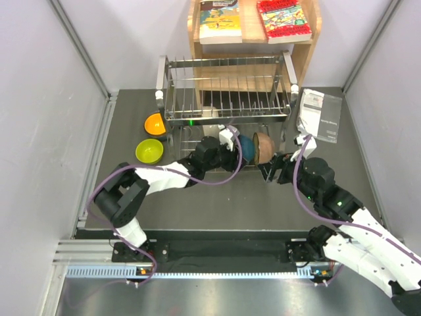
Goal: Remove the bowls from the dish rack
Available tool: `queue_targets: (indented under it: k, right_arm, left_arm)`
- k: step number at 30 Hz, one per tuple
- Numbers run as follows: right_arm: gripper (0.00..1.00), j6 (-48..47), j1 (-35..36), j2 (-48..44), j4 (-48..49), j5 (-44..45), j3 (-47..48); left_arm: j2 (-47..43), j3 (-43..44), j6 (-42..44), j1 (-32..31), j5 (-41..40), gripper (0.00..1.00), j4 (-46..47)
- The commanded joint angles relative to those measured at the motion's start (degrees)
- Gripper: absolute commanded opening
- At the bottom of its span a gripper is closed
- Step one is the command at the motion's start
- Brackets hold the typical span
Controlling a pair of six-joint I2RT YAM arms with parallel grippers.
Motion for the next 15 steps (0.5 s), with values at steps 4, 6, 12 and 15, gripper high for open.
queue_targets:
  k: [4, 6, 12, 15]
  right_arm:
    - [0.79, -1.00, -0.73, -2.01, -0.95, 0.13, 0.16]
    - [0.80, -1.00, -0.64, -2.27, -1.22, 0.13, -0.19]
    - [0.80, -1.00, -0.64, -1.14, -0.52, -0.57, -0.71]
    - [0.79, -0.38, -0.64, -0.61, 0.01, -0.84, -1.33]
  left_arm:
    - [4.84, 3.41, 1.32, -0.03, 0.19, 0.51, 9.45]
    - [6.24, 2.88, 1.06, -0.02, 0.89, 0.51, 12.78]
    - [9.58, 2.00, -3.59, -0.03, 4.75, 0.37, 18.15]
    - [10.03, 1.12, -4.65, -0.03, 4.23, 0.06, 18.78]
